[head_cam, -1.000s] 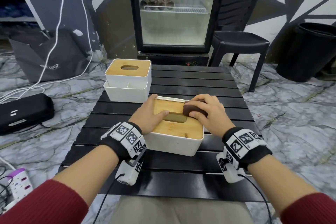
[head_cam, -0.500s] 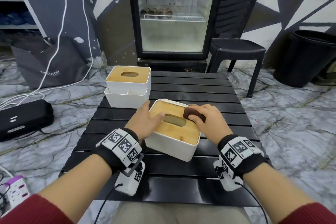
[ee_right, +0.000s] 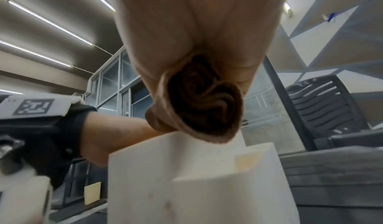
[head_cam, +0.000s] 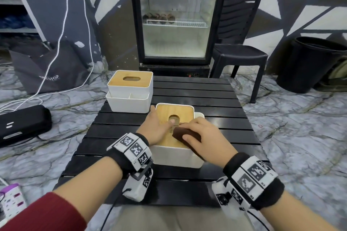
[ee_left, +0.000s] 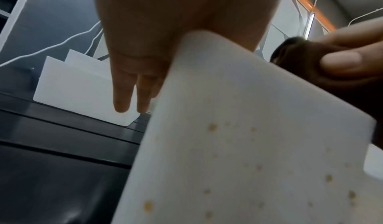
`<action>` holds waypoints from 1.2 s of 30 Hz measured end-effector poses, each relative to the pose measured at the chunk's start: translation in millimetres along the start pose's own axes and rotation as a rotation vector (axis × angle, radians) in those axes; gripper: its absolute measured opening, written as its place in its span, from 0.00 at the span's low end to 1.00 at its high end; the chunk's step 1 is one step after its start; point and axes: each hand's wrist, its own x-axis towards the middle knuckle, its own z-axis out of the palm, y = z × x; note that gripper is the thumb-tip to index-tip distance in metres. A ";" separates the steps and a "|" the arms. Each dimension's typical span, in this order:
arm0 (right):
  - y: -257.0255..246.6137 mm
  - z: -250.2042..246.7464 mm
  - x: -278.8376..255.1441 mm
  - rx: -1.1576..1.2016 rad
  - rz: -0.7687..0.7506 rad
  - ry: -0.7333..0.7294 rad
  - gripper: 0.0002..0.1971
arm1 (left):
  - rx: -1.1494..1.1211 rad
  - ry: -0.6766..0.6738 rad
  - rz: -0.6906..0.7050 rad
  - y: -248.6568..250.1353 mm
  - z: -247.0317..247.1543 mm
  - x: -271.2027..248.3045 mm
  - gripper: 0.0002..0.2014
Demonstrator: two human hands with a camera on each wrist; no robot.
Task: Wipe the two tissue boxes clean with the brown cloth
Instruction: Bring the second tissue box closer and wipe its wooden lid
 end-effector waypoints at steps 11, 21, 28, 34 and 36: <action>5.4 10.0 -15.9 -0.217 -0.133 0.007 0.15 | 0.211 0.023 0.099 -5.1 5.5 10.8 0.33; 29.6 11.8 8.3 -0.106 -0.081 0.044 0.14 | 0.258 0.025 0.149 -5.0 4.5 14.6 0.33; 52.1 6.0 37.5 -0.090 -0.016 0.095 0.13 | 0.260 0.027 0.147 -5.5 5.7 14.8 0.30; 59.5 0.0 51.2 -0.107 0.040 0.070 0.14 | 0.264 0.027 0.139 -7.1 6.1 15.9 0.31; 59.1 0.4 51.3 -0.096 0.047 0.073 0.13 | 0.267 0.027 0.133 -7.2 6.8 16.5 0.32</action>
